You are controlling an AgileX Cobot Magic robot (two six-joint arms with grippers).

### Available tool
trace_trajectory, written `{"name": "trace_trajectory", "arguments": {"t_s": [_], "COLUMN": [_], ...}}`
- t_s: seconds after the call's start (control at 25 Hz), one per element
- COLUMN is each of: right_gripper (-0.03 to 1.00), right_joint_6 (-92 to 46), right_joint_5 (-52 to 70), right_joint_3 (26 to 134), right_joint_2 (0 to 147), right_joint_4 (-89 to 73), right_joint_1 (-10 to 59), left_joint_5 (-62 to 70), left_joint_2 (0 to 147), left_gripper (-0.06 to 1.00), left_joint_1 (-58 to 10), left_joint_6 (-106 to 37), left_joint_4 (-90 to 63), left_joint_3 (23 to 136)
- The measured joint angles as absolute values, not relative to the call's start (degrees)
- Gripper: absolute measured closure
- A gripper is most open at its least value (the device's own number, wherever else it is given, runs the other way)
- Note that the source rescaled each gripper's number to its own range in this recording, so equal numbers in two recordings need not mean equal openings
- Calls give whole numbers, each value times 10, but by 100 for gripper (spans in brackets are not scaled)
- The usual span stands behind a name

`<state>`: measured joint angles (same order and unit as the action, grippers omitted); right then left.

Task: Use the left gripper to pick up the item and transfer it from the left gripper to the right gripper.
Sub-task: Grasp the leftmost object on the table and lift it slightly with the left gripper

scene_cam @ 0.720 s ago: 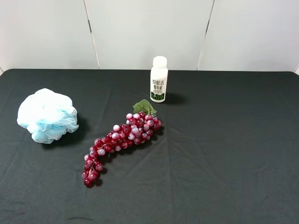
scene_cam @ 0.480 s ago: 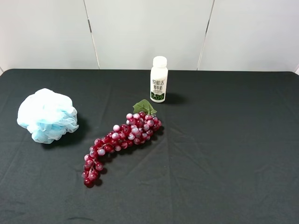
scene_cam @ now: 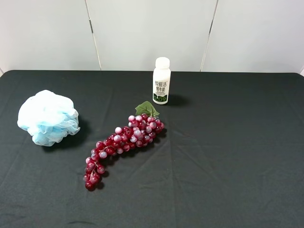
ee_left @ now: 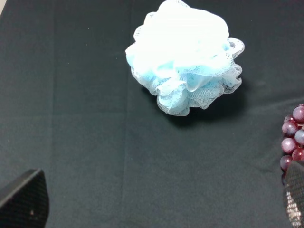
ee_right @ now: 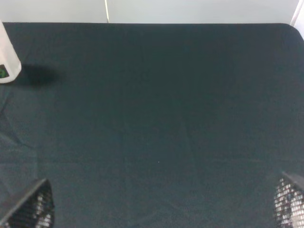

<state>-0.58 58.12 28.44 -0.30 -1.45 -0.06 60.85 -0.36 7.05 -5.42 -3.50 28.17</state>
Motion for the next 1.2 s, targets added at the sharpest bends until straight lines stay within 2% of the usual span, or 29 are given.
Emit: {"name": "trace_trajectory", "arguments": {"t_s": [1.2], "right_gripper": [-3], "right_joint_6": [-6], "right_joint_5": [581], "right_joint_3": [284], "right_joint_2": [-3], "right_joint_4": [-15], "right_joint_1": [-1], "left_joint_5": [609], "left_joint_2": [-4], "left_gripper": [-6], "left_joint_1": [70], "left_joint_6": [-54], "left_joint_4": [-35], "left_joint_3": [282]}}
